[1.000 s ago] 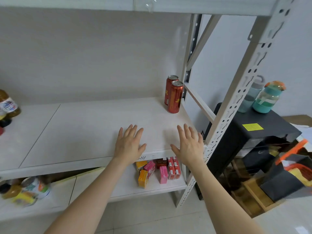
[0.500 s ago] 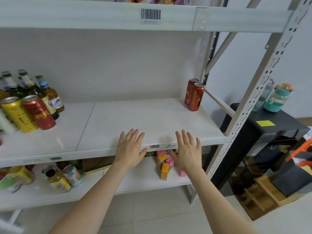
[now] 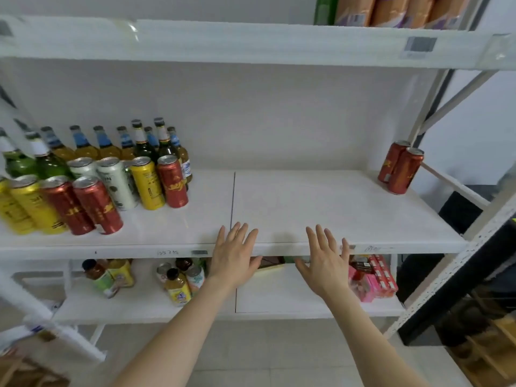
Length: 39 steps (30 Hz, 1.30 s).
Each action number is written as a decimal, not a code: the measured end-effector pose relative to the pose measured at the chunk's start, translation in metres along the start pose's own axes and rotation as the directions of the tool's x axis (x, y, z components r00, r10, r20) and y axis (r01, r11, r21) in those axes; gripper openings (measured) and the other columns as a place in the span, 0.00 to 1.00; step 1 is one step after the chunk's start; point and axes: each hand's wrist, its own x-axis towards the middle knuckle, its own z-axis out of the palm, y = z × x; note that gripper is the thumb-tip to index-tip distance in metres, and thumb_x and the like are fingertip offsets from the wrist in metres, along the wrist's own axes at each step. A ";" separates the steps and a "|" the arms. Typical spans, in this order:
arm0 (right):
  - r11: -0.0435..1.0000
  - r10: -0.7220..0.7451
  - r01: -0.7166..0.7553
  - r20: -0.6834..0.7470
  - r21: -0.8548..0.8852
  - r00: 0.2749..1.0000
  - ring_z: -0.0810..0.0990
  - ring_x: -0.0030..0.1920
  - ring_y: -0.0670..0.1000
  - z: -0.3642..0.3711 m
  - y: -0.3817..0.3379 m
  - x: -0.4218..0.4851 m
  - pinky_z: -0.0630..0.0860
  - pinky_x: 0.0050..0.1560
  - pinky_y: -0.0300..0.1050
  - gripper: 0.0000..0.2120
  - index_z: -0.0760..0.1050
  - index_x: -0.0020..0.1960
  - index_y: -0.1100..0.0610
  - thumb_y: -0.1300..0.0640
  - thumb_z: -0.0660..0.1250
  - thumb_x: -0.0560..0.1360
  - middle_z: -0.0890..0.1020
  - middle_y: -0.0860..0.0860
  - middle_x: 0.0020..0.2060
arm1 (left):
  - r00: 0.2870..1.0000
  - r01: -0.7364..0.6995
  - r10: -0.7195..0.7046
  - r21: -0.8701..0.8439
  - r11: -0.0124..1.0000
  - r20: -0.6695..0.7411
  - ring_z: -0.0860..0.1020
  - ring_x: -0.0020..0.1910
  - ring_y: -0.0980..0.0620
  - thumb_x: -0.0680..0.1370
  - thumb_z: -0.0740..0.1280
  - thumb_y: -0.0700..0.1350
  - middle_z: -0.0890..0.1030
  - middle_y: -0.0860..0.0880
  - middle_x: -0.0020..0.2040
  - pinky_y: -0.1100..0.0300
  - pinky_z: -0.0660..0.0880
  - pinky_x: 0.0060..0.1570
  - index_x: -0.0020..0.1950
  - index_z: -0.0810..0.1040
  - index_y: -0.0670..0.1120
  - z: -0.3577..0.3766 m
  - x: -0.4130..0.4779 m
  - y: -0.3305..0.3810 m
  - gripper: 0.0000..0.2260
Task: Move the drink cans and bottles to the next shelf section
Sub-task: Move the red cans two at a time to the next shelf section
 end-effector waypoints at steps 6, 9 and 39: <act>0.992 -0.128 0.126 -0.068 -0.025 0.989 0.53 0.80 0.55 0.021 -0.090 0.047 0.48 0.76 0.63 0.36 0.53 0.80 0.52 0.36 0.55 0.79 0.57 0.53 0.80 | 0.991 0.122 -0.122 -0.006 0.993 -0.047 0.50 0.80 0.45 0.82 0.57 0.58 0.56 0.43 0.81 0.42 0.43 0.77 0.80 0.55 0.48 -0.007 -0.009 -0.086 0.29; 0.981 -0.193 0.192 -0.044 -0.035 0.980 0.52 0.80 0.54 0.035 -0.149 0.070 0.47 0.76 0.62 0.36 0.52 0.81 0.52 0.36 0.53 0.79 0.56 0.52 0.80 | 0.980 0.195 -0.195 0.011 0.981 -0.041 0.49 0.80 0.44 0.82 0.56 0.57 0.54 0.43 0.81 0.41 0.44 0.77 0.80 0.55 0.48 -0.008 -0.019 -0.132 0.29; 0.950 -0.116 0.154 -0.151 0.273 0.982 0.58 0.78 0.55 0.079 -0.475 0.096 0.54 0.75 0.61 0.40 0.56 0.79 0.51 0.33 0.61 0.74 0.62 0.51 0.78 | 0.925 0.219 -0.335 -0.468 0.856 -0.181 0.71 0.70 0.43 0.76 0.72 0.52 0.69 0.40 0.73 0.50 0.72 0.65 0.78 0.56 0.39 0.014 -0.085 -0.465 0.38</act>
